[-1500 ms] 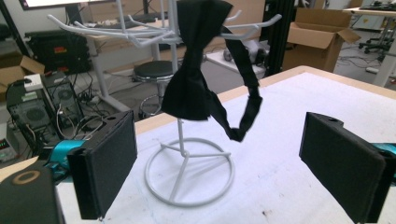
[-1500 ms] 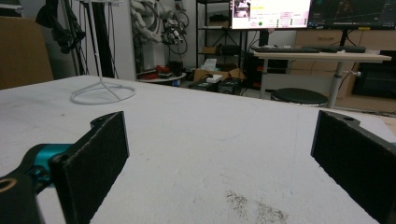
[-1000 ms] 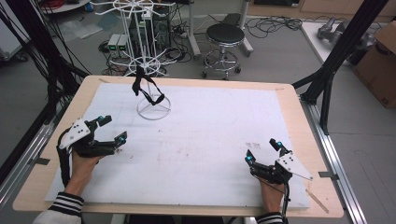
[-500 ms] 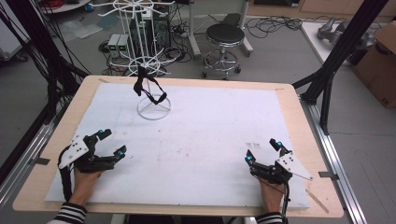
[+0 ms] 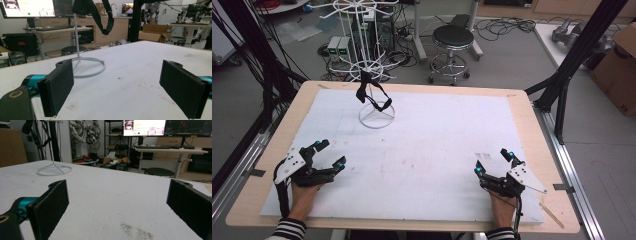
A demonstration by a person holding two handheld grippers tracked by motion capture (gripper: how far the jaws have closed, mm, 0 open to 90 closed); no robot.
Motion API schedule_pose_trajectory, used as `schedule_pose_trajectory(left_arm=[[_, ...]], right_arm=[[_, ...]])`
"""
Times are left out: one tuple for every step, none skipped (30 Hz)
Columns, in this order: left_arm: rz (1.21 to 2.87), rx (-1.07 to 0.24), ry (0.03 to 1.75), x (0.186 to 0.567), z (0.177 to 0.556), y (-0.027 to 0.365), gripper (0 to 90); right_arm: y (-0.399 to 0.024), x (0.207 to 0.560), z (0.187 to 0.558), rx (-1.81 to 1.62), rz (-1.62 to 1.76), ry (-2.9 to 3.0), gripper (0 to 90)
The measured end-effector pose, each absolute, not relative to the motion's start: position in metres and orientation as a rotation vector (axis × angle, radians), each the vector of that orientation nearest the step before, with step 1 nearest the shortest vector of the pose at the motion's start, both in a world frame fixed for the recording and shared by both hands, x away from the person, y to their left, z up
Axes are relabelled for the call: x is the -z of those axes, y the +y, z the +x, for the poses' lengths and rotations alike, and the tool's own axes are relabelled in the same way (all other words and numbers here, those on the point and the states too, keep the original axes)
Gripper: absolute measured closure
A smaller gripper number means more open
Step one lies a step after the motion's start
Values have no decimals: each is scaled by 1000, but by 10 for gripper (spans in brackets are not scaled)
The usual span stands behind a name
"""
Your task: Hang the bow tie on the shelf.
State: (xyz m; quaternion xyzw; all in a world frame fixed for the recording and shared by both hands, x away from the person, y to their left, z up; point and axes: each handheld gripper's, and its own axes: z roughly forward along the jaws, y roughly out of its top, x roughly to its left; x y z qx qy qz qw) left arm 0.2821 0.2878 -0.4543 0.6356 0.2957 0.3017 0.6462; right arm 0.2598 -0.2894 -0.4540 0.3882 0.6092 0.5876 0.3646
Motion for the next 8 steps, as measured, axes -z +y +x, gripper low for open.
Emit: schedule_pose_trajectory(left_arm=[[1441,-683,673,454,282,288,126],[1439,-685,672,454,282,288,126],[1437,-685,673,455,282,288,126],[1439,-688,670,455,282,288,126],[1438,-688,668,455,281,288,125],[1436,-689,666,455,281,288,125],[1435,-690,666,455,281,288,125],[1433,-691,665,455,281,289,125]], right_arm=[[-289,454,260,-1511,999,1567,31],[-289,454,260,-1512,999,1566,31],[-289,454,260,-1512,999,1567,31],[-290,454,260,-1508,989,1561,31],[-289,454,260,-1513,1000,1566,31],[-290,454,260,-1509,990,1562,31],[-290,454,260,-1509,991,1561,31],[-289,454,260,-1513,998,1564,31]])
